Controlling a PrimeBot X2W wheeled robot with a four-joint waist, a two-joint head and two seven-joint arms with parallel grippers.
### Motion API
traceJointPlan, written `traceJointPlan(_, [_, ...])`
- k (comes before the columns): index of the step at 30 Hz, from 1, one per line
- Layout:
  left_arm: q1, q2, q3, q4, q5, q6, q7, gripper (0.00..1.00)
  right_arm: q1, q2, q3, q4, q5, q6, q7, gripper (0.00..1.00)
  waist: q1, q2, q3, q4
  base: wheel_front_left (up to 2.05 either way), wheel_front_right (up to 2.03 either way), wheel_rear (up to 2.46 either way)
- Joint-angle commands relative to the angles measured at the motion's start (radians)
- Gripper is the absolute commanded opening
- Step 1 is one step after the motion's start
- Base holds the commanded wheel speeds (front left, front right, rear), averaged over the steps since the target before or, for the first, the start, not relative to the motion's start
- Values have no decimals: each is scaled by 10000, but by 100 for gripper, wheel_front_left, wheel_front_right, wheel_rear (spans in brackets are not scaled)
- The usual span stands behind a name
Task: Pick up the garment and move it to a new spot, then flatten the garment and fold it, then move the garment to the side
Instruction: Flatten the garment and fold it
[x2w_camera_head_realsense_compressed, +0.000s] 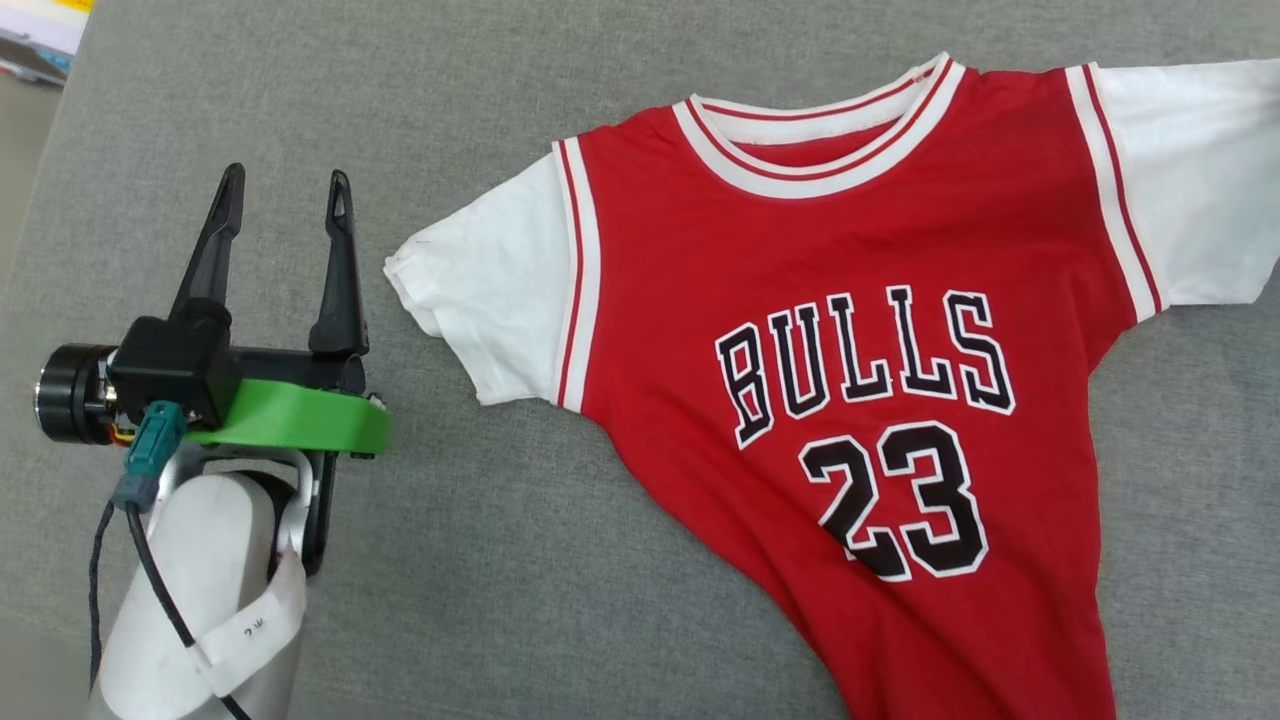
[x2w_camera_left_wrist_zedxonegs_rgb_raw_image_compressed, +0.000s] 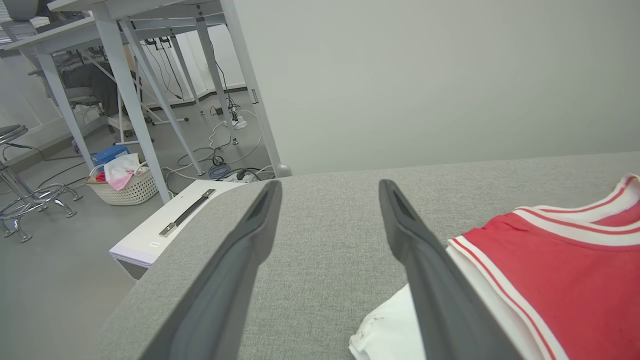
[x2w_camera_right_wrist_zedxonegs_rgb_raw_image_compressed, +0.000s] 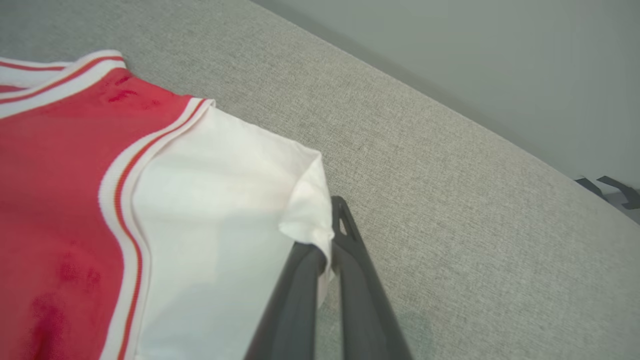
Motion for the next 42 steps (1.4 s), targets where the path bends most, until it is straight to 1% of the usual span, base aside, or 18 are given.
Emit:
traceJointPlan(1, [-245,172,63,137,24,-202,-57,100,170,-136,-100,-46,95,-7,-279,0,-1,0,-516,-369,0,0,0])
traceJointPlan(4, [-664,478,69,434,-114,-606,71,100,429,-301,-208,-188,210,-7,-638,0,-1,0,-735,-541,0,0,0])
traceJointPlan(6, [-1073,686,40,553,-282,-928,401,100,669,-451,-259,-347,309,-7,-789,0,-1,0,-828,-654,0,0,0])
traceJointPlan(10, [-2028,1124,-160,759,-867,-1495,1588,100,1184,-642,-399,-686,432,-7,-999,0,-1,0,-904,-898,0,0,0])
traceJointPlan(12, [-2491,1412,-447,947,-1298,-1683,2568,100,1419,-677,-490,-837,448,-7,-1070,0,-1,0,-900,-1030,0,0,0])
traceJointPlan(14, [-3006,1673,-775,1056,-1860,-1777,3602,100,1632,-665,-604,-972,447,-7,-1129,0,-1,0,-866,-1152,0,0,0])
traceJointPlan(16, [-3453,1941,-1184,1242,-2515,-1815,4893,100,1809,-625,-712,-1094,411,-7,-1160,0,-1,0,-813,-1268,0,0,0])
traceJointPlan(19, [-4092,2401,-2062,1391,-3654,-1829,6945,100,1975,-532,-863,-1272,342,-7,-1136,0,-1,0,-669,-1436,0,0,0])
traceJointPlan(21, [-4478,2699,-2572,1520,-4221,-1831,8018,100,2014,-463,-956,-1383,279,-7,-1122,0,-1,0,-549,-1540,0,0,0])
traceJointPlan(23, [-4816,2913,-2999,1743,-4651,-1832,8849,100,2025,-387,-1032,-1486,209,-7,-1095,0,-1,0,-418,-1645,0,0,0])
traceJointPlan(25, [-5122,3072,-3407,2000,-4894,-1832,9432,100,2009,-293,-1092,-1575,154,-7,-1042,0,-1,0,-278,-1762,0,0,0])
traceJointPlan(31, [-5727,3191,-4532,2909,-5580,-1833,10618,100,1907,-59,-1182,-1767,-15,-7,-912,0,-1,0,117,-2037,0,0,0])
traceJointPlan(36, [-6040,3361,-5400,3730,-5778,-1834,11089,100,1763,117,-1135,-1880,-120,-7,-824,0,-1,0,399,-2213,0,0,0])
traceJointPlan(42, [-6123,3591,-6530,4230,-6008,-1834,11368,100,1639,212,-1068,-1874,-162,-7,-821,0,-1,0,559,-2289,0,0,0])
